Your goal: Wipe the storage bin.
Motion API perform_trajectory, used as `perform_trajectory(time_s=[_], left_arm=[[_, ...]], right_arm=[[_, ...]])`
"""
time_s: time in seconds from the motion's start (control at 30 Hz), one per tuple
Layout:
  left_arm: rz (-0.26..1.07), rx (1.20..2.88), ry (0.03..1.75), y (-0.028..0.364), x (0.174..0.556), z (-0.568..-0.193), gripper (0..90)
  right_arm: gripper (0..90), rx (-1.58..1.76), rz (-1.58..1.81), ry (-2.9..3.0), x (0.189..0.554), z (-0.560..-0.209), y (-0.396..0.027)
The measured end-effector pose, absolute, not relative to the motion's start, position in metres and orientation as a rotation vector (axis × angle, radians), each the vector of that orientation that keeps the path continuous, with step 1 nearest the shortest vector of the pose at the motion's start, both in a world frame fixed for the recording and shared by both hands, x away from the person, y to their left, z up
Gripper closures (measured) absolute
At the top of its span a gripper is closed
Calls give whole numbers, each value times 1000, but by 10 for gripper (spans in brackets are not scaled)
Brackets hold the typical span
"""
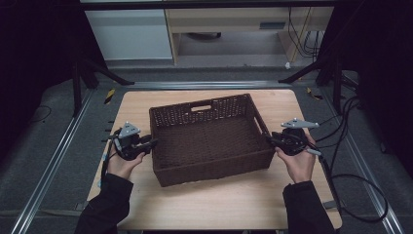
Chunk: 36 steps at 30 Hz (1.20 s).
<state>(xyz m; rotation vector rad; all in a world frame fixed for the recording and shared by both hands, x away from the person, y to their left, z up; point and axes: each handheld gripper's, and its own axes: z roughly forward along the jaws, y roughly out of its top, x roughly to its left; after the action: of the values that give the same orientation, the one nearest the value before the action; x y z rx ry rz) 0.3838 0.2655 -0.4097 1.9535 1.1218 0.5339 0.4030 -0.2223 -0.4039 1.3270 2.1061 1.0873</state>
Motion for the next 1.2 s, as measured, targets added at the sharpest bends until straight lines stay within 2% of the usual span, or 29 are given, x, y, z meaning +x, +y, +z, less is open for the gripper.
perform_trajectory(time_s=[0.17, 0.2, 0.5, 0.57, 0.67, 0.7, 0.8, 0.83, 0.9, 1.17, 1.2], left_arm=[[527, 1979, 1113, 264, 383, -405, 644], [535, 1969, 1110, 265, 384, -402, 622], [587, 1978, 1129, 261, 396, -407, 587], [584, 1983, 1141, 261, 396, -408, 600], [582, 1979, 1143, 261, 393, -409, 607], [584, 1975, 1144, 261, 392, -409, 607], [581, 1971, 1144, 260, 389, -410, 608], [578, 1969, 1145, 260, 388, -410, 608], [574, 1963, 1143, 259, 384, -410, 606], [577, 1957, 1125, 255, 366, -410, 594], [586, 1960, 1120, 253, 362, -409, 590]], right_arm=[[776, 1330, 1048, 2109, 405, -408, -221], [789, 1337, 1043, 2102, 406, -410, -220], [805, 1340, 1052, 2066, 415, -413, -221], [790, 1334, 1054, 2064, 416, -413, -221], [701, 1338, 1062, 2037, 414, -410, -223], [701, 1338, 1062, 2037, 414, -410, -223], [584, 1336, 1102, 2000, 408, -403, -225], [584, 1336, 1102, 2000, 408, -403, -225], [529, 1344, 1113, 1990, 406, -400, -224], [513, 1350, 1113, 1985, 401, -399, -226], [557, 1344, 1108, 1979, 400, -398, -227]])
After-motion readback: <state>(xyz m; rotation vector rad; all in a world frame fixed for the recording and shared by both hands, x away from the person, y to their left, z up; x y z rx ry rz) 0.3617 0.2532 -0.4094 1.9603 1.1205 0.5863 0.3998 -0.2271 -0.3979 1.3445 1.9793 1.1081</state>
